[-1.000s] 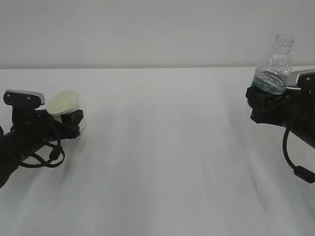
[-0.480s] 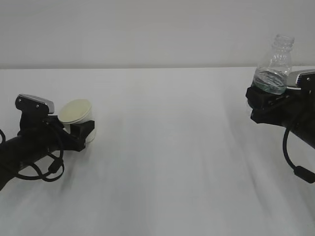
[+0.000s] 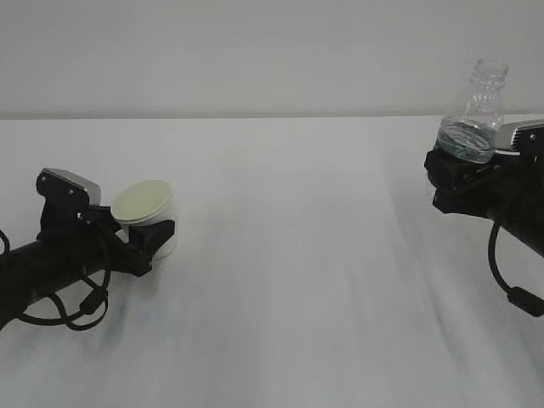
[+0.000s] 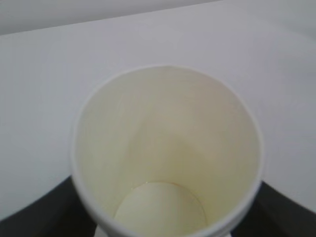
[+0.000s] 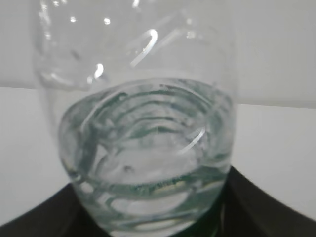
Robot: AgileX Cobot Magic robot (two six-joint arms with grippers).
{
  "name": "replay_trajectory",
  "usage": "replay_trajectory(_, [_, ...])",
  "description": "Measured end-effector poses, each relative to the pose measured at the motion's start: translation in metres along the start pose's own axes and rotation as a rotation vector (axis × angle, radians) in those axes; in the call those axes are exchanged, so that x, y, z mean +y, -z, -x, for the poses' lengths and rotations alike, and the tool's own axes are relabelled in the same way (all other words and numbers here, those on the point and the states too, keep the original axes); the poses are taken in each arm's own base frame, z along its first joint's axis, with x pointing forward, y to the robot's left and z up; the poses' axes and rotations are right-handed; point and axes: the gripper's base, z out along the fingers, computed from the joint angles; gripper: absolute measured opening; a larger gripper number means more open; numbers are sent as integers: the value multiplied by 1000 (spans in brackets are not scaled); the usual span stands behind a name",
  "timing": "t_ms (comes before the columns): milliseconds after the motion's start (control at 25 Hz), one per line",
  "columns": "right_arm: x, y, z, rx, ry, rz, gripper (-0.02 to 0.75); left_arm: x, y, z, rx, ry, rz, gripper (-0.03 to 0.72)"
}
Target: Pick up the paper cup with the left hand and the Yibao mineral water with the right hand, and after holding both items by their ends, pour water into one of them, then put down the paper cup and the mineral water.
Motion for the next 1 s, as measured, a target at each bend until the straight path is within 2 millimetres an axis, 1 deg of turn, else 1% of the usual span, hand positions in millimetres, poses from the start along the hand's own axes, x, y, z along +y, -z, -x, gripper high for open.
replay_trajectory(480, [0,0,0,0,0,0,432,-3,1,1,8,-6,-32,508])
replay_trajectory(1000, [0,0,0,0,1,2,432,-20,3,0,38,-20,-224,508])
